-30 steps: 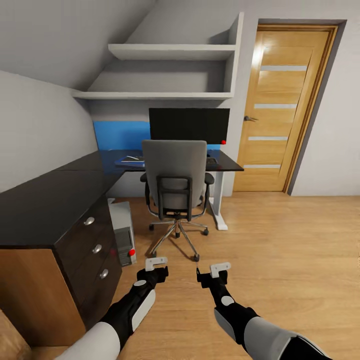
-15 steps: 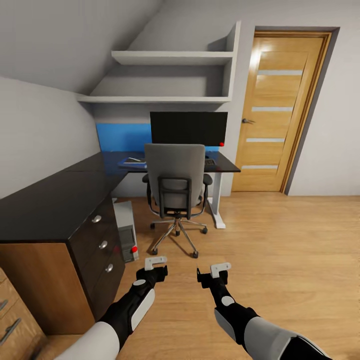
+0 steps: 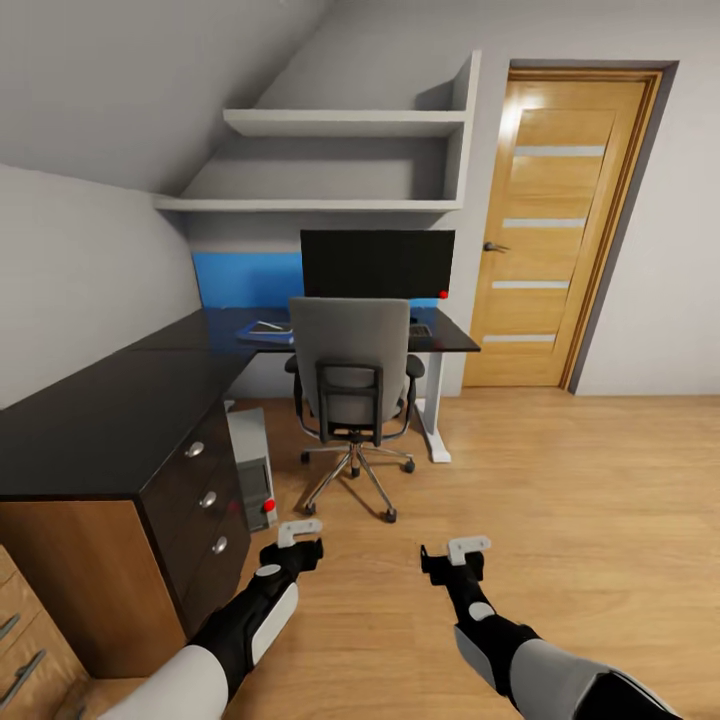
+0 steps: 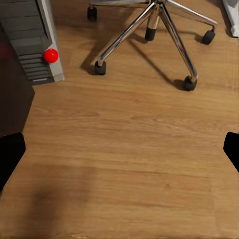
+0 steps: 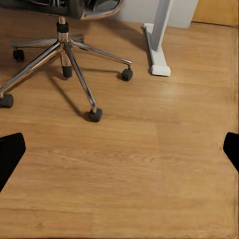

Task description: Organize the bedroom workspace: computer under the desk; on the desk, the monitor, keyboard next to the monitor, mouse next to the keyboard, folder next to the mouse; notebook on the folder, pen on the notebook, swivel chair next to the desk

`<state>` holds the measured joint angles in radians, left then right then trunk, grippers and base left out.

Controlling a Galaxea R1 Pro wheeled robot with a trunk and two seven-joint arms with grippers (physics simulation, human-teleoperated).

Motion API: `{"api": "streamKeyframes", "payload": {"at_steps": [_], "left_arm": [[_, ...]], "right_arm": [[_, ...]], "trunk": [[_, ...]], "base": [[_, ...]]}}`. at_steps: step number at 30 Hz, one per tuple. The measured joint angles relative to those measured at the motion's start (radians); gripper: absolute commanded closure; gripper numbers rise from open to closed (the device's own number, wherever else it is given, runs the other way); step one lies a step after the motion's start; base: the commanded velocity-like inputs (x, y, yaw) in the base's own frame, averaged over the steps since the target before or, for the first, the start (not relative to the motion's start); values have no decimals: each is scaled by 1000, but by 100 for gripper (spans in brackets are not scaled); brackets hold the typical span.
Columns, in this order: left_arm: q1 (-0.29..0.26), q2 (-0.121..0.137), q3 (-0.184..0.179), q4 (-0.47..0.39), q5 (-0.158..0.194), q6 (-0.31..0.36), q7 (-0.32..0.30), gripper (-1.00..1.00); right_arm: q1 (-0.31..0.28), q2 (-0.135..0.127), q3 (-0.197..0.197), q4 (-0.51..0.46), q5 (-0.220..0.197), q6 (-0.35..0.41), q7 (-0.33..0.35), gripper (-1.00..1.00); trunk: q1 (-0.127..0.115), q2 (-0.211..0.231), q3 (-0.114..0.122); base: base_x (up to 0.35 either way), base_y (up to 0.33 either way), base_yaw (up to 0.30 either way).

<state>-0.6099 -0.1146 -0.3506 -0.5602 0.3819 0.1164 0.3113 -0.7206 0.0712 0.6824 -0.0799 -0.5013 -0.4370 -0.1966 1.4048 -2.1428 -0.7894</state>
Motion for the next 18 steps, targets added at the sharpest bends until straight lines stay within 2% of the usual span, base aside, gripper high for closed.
{"api": "streamKeyframes", "payload": {"at_steps": [6, 8, 9, 10, 14, 15, 18], "left_arm": [[0, 21, 2, 76, 2, -14, 1, -100], [0, 24, 1, 129, 4, -49, 2, -100], [0, 26, 1, 170, 4, -84, 3, -100], [1, 27, 2, 255, 1, -165, 4, -100], [0, 26, 1, 381, 2, -268, 3, -100], [0, 25, 2, 430, 3, -311, 3, -100], [1, 24, 2, 494, 5, -380, 3, -100]], "right_arm": [[11, -19, 0, 79, -18, -99, 0, -100], [26, -28, 0, 90, -20, -118, -1, -100], [38, -32, 0, 94, -22, -125, -1, -100], [61, -37, -1, 98, -23, -135, -2, -100], [90, -38, 2, 100, -22, -140, -2, -100], [103, -38, 2, 100, -22, -141, -2, -100], [129, -39, 2, 101, -22, -142, -2, -100]], "trunk": [[-23, 42, 19], [-31, 56, 25], [-34, 63, 28], [-38, 70, 31], [-54, 98, 44], [-57, 105, 47], [-69, 126, 56]], "base": [[0, 0, 0], [0, 0, 0], [0, 0, 0], [0, 0, 0], [0, 0, 0], [0, 0, 0], [0, 0, 0]]}}
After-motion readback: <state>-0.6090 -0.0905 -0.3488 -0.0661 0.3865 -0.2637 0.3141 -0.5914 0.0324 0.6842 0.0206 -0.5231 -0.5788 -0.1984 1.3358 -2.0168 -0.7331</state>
